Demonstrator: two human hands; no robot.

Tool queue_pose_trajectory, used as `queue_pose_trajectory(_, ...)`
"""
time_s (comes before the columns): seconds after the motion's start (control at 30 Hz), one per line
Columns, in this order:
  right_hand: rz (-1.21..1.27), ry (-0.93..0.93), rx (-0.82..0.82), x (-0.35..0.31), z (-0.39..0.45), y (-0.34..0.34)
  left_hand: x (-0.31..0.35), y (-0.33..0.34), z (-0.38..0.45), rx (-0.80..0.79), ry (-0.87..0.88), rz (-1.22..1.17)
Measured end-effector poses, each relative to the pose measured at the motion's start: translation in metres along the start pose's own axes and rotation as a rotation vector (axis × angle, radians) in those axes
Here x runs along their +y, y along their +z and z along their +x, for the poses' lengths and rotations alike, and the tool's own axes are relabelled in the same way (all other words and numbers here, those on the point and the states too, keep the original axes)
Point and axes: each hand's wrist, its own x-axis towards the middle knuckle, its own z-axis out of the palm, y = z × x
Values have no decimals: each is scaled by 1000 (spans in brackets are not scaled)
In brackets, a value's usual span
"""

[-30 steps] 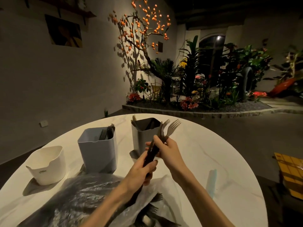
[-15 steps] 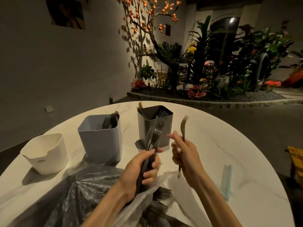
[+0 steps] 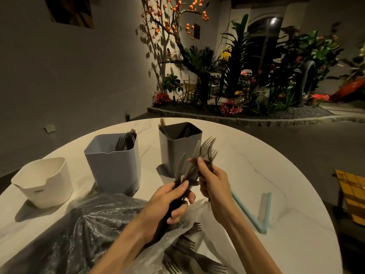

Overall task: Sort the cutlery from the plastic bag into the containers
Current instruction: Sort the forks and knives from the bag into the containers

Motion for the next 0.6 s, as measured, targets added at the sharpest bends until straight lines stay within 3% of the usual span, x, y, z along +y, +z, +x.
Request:
queue_pose_trajectory(0.3, 209, -49, 363, 0, 18, -19, -1, -1, 1, 51, 26, 57)
queue_pose_trajectory(0.37, 257, -26, 316, -1, 19, -24, 0, -2, 1, 46, 38, 1)
queue_pose_trajectory(0.43, 308, 38, 161, -1, 17, -23, -2, -4, 1, 17, 25, 7)
queue_pose_trajectory(0.5, 214, 68, 74, 1, 14, -18, -3, -4, 0, -9, -11, 49)
queue_pose_trajectory(0.6, 201, 18, 104, 1, 11, -15, -5, -5, 0, -49, -46, 78)
